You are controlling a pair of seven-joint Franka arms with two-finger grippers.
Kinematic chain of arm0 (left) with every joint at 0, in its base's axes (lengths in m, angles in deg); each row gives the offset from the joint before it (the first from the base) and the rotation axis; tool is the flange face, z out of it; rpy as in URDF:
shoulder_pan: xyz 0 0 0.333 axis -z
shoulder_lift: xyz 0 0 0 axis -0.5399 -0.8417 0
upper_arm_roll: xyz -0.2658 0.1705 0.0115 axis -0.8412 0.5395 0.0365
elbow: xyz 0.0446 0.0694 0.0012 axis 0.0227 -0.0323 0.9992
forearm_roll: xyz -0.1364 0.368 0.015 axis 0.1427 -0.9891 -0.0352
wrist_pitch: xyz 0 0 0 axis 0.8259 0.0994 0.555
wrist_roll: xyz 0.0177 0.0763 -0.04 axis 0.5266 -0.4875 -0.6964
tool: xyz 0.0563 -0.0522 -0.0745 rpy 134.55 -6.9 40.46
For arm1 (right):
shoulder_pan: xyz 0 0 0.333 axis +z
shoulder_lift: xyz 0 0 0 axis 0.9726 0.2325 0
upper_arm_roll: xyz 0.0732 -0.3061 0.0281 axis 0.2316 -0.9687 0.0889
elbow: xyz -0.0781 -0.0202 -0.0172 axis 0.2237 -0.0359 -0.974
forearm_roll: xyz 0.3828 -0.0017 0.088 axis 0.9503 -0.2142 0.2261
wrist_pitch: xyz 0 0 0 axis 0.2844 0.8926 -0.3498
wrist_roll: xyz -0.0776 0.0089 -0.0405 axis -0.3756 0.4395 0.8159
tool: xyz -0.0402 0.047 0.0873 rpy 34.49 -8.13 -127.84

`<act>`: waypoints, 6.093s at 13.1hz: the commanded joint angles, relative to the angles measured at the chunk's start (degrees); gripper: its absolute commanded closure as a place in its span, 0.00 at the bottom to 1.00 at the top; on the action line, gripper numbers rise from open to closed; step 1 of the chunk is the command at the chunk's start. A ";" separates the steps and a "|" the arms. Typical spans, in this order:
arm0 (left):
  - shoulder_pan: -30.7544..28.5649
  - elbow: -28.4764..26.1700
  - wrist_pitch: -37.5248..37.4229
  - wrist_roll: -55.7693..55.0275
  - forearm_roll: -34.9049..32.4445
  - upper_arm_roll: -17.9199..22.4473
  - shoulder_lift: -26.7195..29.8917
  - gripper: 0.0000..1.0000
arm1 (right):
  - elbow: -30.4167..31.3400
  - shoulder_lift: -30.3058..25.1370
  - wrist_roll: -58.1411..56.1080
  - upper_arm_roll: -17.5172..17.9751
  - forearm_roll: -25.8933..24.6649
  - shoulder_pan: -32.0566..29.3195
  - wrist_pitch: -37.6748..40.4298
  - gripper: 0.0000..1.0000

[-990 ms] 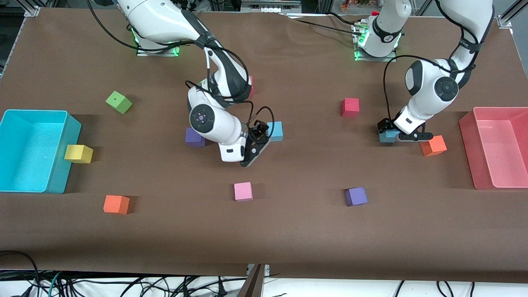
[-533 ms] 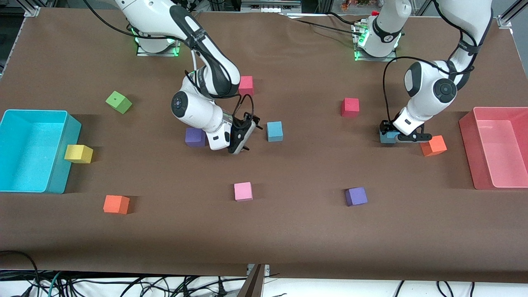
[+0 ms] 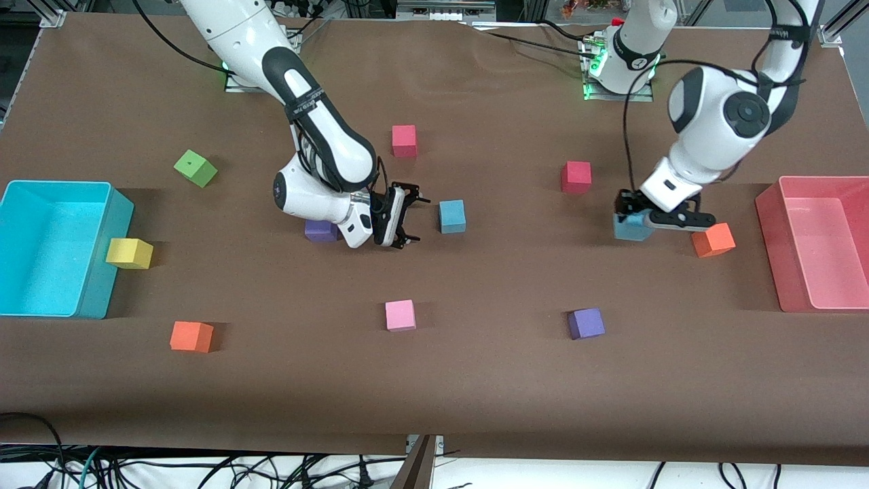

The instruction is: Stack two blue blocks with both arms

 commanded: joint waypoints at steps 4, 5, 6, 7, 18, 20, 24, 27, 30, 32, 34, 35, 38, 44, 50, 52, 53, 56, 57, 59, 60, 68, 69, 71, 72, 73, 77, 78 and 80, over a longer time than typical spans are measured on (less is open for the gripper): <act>7.29 12.60 -3.88 -26.47 0.60 -10.43 -7.10 1.00 | 0.47 -0.10 -4.97 1.06 1.22 -2.16 3.65 0.00; 9.39 14.98 -3.97 -29.55 0.60 -10.52 -9.30 1.00 | 0.47 0.17 -5.15 1.06 1.22 -2.17 3.65 0.00; 11.42 17.18 -4.06 -32.19 0.51 -10.43 -11.58 1.00 | 0.38 0.17 -5.24 1.06 1.22 -2.17 3.65 0.00; 13.96 19.37 -4.06 -34.39 -1.84 -10.34 -14.48 1.00 | 0.47 0.17 -5.24 1.06 1.31 -2.43 3.73 0.00; 24.01 30.56 -3.62 -50.94 -10.74 -6.21 -29.53 1.00 | 0.47 0.87 -8.31 0.88 1.31 -3.57 6.46 0.00; 24.27 30.82 -3.45 -52.16 -10.48 -6.13 -30.41 1.00 | 0.47 0.96 -8.31 0.88 1.31 -3.57 6.46 0.00; 26.46 33.72 -3.53 -55.77 -10.57 -6.13 -32.43 1.00 | 0.29 1.40 -8.31 0.88 1.22 -3.40 6.46 0.00; 26.47 33.63 -3.53 -55.43 -10.83 -6.13 -32.70 1.00 | 0.20 1.49 -8.31 0.88 1.22 -3.66 6.46 0.00; 26.47 33.02 -3.53 -55.16 -11.01 -5.42 -32.79 1.00 | 0.20 1.49 -8.23 0.88 1.14 -3.66 6.46 0.00; 26.47 32.93 -3.53 -55.16 -11.01 -5.42 -32.88 1.00 | 0.20 1.49 -8.31 0.88 1.14 -3.66 6.46 0.00; 26.55 32.84 -3.53 -55.33 -10.92 -5.42 -32.88 1.00 | 0.20 1.49 -8.40 0.88 1.14 -3.66 6.46 0.00; 26.82 32.84 -3.53 -55.60 -10.92 -5.42 -32.88 0.96 | 0.20 1.49 -8.31 0.88 1.14 -3.66 6.46 0.00; 27.08 32.75 -3.53 -55.60 -10.92 -5.42 -33.58 0.48 | 0.12 1.49 -8.23 0.88 1.14 -3.66 6.46 0.00; 27.08 32.75 -3.88 -55.07 -11.00 -5.42 -33.41 0.00 | 0.12 1.49 -7.96 0.88 1.14 -3.66 6.46 0.00; 24.20 27.85 -4.32 -55.07 -10.92 -5.95 -24.82 0.00 | 0.29 1.49 -7.96 0.88 1.14 -3.66 6.46 0.00; 20.78 24.94 -6.24 -54.98 -10.83 -7.34 -19.02 0.00 | 0.29 1.49 -8.31 0.88 1.22 -3.66 6.46 0.00; 18.23 24.76 -9.04 -54.46 -10.83 -8.31 -16.55 0.00 | 0.29 1.40 -8.23 0.88 1.22 -3.66 6.46 0.00; 11.64 24.76 -18.44 -40.36 -10.13 -8.76 -9.70 0.00 | 0.29 1.40 -7.79 0.88 1.22 -3.92 6.46 0.00; 8.92 24.76 -21.08 -34.74 -10.13 -8.76 -7.93 0.00 | 0.38 1.31 -7.61 0.88 1.22 -3.92 6.55 0.00; 4.42 24.76 -24.79 -21.74 -9.95 -7.02 -5.12 0.00 | 0.29 0.96 -7.35 0.71 0.96 -4.10 7.68 0.00; 4.23 24.76 -26.28 -15.32 -8.56 -2.65 -4.06 0.00 | 0.29 0.79 -7.35 -0.16 0.44 -4.53 9.78 0.00; 1.24 25.19 -34.46 9.61 -5.11 12.86 2.89 0.00 | -8.55 -2.64 2.02 -16.49 -23.07 -4.71 44.36 0.00; 1.24 25.46 -34.82 9.53 -5.29 12.95 3.24 0.00 | -12.76 -2.56 5.28 -18.26 -27.38 -4.89 50.52 0.00; 1.33 26.07 -35.87 9.44 -5.29 12.86 3.16 0.00 | -18.31 -2.56 12.13 -20.81 -32.41 -4.89 59.42 0.00; 1.42 27.21 -36.83 9.09 -5.29 12.77 2.98 0.00 | -20.78 -2.64 15.73 -22.13 -34.70 -4.80 63.11 0.00; 1.42 27.65 -37.28 8.92 -5.29 12.68 2.90 0.00 | -23.32 -2.73 18.90 -22.93 -36.98 -4.80 66.37 0.00; 1.42 28.01 -37.90 8.82 -5.29 12.51 2.89 0.00 | -32.83 -3.25 37.25 -25.39 -46.04 -4.63 75.97 0.00; 1.42 28.01 -37.81 8.91 -5.99 12.68 2.81 0.00 | -33.89 -4.56 43.57 -25.31 -49.02 -4.28 76.50 0.00; 1.33 28.01 -37.81 8.91 -6.52 12.77 2.81 0.00 | -34.07 -6.50 55.44 -25.04 -54.56 -3.23 76.25 0.00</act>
